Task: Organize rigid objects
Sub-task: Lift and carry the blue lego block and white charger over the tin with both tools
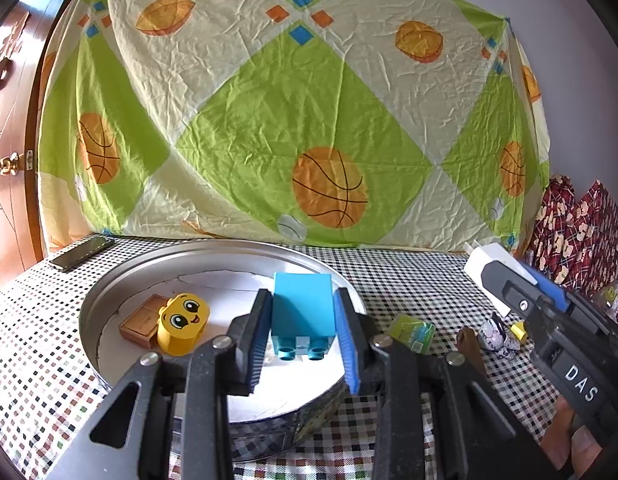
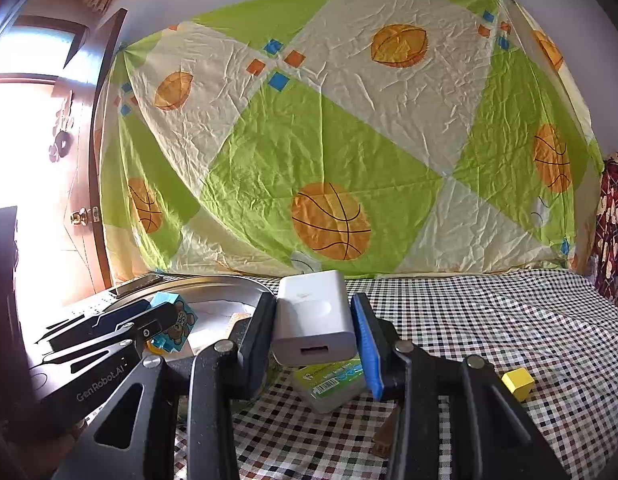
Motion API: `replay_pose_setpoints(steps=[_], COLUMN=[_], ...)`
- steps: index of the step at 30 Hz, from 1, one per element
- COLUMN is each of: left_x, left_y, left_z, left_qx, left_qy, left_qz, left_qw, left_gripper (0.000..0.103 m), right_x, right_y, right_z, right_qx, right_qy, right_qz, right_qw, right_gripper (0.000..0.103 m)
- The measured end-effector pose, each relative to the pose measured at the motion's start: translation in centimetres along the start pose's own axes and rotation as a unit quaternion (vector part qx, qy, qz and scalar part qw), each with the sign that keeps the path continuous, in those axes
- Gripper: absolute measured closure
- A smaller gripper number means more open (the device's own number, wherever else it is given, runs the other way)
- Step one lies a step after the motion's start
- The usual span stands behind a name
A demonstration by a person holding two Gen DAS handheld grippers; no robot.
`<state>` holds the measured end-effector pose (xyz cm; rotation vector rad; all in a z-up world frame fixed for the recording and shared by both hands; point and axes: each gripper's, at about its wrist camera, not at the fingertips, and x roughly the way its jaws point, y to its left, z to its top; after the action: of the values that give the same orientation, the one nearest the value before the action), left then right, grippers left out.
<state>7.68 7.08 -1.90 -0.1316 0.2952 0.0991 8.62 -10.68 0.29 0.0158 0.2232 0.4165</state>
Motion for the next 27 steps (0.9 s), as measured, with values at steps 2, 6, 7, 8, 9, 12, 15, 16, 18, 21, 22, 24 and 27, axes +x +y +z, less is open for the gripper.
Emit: replay_pose_setpoints(steps=[2,6,7,8,9,12,15,16,18,21,22,24,27], left_x=[0.0,0.0,0.0,0.1,0.1,0.1,0.2,0.2,0.1,0.1,0.0,0.0,0.1], left_y=[0.3,1.0,1.2,1.4,1.5,1.9,2.5,2.7,3.0,3.4,3.6,3.9,4.4], left_z=[0.0,0.0,0.0,0.0,0.1,0.1,0.2,0.2,0.2,0.3,0.3,0.4,0.4], left_qx=[-0.001,-0.007,-0.009,-0.010,-0.012,-0.013,-0.018,-0.020,-0.022,-0.024,-0.026,-0.027,-0.030], left_qy=[-0.001,-0.001,0.000,0.000,0.000,-0.001,0.001,0.002,0.001,-0.001,0.000,-0.001,0.001], left_qz=[0.003,0.006,0.007,0.008,0.009,0.013,0.016,0.017,0.019,0.023,0.024,0.027,0.032], left_qw=[1.0000,1.0000,0.9999,0.9999,0.9999,0.9998,0.9997,0.9997,0.9996,0.9995,0.9994,0.9992,0.9990], left_gripper=[0.072,0.073,0.073,0.073,0.073,0.073,0.073,0.072,0.073,0.073,0.073,0.073,0.073], right_x=[0.1,0.4,0.5,0.6,0.7,0.9,1.2,1.3,1.5,1.7,1.8,2.0,2.2], right_y=[0.3,1.0,1.1,1.3,1.5,2.1,2.7,2.9,3.3,3.8,4.0,4.5,5.1], right_z=[0.0,0.0,0.0,0.0,0.0,-0.1,-0.1,-0.1,-0.1,-0.1,-0.1,-0.2,-0.2], right_qx=[-0.001,-0.006,-0.006,-0.008,-0.008,-0.010,-0.015,-0.017,-0.020,-0.023,-0.025,-0.028,-0.033], right_qy=[0.000,0.002,0.003,0.004,0.005,0.007,0.009,0.010,0.011,0.013,0.014,0.015,0.016], right_qz=[0.003,0.009,0.011,0.013,0.014,0.021,0.026,0.028,0.031,0.035,0.037,0.040,0.046], right_qw=[1.000,1.000,1.000,1.000,1.000,1.000,1.000,0.999,0.999,0.999,0.999,0.999,0.998], right_gripper=[0.062,0.062,0.062,0.062,0.062,0.062,0.062,0.062,0.062,0.061,0.062,0.062,0.061])
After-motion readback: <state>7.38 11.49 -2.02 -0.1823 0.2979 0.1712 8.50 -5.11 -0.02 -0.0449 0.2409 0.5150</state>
